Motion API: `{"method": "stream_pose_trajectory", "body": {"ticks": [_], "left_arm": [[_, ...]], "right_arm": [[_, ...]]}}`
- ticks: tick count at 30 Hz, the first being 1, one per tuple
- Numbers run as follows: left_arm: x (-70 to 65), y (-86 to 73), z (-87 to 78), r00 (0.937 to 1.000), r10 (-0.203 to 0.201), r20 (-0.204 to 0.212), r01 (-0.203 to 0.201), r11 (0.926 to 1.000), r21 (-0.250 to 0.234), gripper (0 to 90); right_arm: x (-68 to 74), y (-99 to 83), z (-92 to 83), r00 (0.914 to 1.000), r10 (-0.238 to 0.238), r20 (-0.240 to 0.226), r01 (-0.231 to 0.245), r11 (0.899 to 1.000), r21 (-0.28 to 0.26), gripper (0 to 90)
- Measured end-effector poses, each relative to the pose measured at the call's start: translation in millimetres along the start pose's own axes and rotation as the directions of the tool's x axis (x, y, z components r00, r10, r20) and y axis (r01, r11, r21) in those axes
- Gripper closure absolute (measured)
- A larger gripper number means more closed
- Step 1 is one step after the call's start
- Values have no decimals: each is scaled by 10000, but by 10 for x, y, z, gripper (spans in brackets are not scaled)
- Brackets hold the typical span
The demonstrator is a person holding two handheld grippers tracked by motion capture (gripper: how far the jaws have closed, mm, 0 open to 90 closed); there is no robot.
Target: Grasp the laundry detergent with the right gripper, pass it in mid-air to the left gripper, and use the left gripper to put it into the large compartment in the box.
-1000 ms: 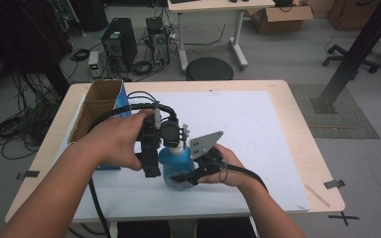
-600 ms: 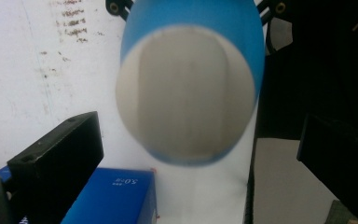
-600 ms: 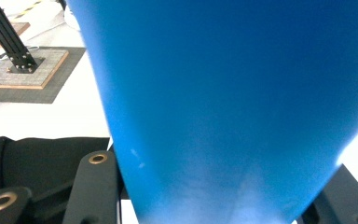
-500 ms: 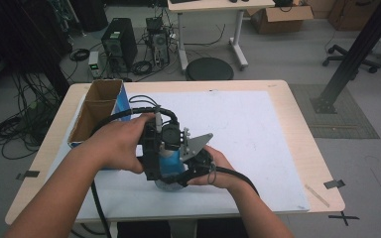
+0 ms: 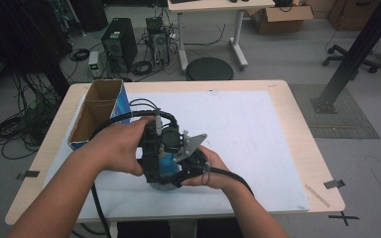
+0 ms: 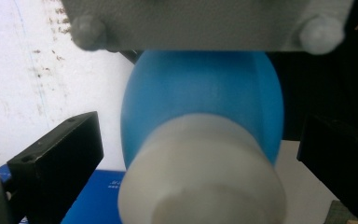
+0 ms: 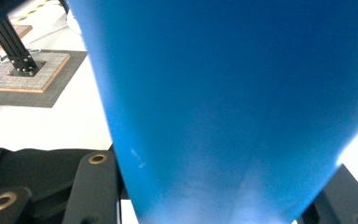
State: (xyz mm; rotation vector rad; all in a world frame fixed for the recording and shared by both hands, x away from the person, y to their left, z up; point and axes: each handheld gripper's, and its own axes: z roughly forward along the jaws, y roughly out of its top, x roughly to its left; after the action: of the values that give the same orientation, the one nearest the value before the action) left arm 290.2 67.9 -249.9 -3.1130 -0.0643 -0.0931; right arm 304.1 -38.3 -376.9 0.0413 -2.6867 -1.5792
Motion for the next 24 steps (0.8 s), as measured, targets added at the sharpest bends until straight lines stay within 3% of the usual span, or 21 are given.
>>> {"method": "stream_pose_trajectory", "body": {"ticks": [3,4,6,24], "left_arm": [[-4,-2,9,10000,-7,-26,7,10000,-14,9],[-7,-3,12,10000,-31,-48,31,10000,-33,10],[-7,-3,9,10000,-7,-9,7,10000,-7,14],[-1,-23,42,10000,-37,12,37,10000,38,109]], "right_arm": [[0,22,5,9999,-120,-28,119,9999,-31,457],[14,30,11,10000,34,-30,-35,9999,-95,457],[-1,34,9,9997,-228,-1,228,9997,-4,457],[10,47,36,10000,-70,-57,69,10000,-61,457]]}}
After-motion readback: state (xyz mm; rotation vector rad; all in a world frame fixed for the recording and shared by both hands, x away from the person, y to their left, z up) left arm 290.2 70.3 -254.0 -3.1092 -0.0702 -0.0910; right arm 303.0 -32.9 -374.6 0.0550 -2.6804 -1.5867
